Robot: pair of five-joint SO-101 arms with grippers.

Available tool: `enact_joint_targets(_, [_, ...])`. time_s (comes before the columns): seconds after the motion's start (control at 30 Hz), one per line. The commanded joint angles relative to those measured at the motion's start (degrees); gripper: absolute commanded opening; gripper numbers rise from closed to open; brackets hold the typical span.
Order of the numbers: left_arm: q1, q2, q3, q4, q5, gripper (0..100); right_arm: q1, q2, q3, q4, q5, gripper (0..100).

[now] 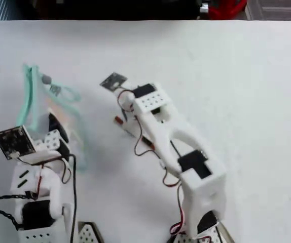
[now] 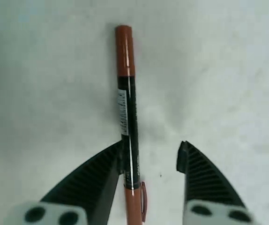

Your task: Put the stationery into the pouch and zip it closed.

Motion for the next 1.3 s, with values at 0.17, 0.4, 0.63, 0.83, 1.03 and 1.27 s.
enact_joint_targets(0.17, [1.5,-0.7,-2.4,-2.3,0.5,2,-3.5,-0.1,-4.1,-1.5,0.4,20.0])
enact_joint_targets(0.4, [1.5,-0.7,-2.4,-2.3,0.5,2,-2.4,5.3,-5.4,-1.9,0.5,12.4])
enact_joint_targets(0.63, [1.5,-0.7,-1.4,-3.3,0.5,2,-2.0,7.6,-5.5,-2.9,0.5,3.3])
enact_joint_targets(0.83, [2.5,-0.7,-1.2,-3.4,0.5,2,0.8,6.1,-5.5,-3.2,0.5,1.8])
enact_joint_targets(1.03, [8.2,-0.7,-0.4,-3.4,-4.5,2,4.1,-6.9,-5.4,2.4,0.5,1.8])
enact_joint_targets(1.27, [13.8,-0.7,-0.7,-3.5,-5.4,2,7.5,-32.5,-5.2,7.5,0.1,1.8])
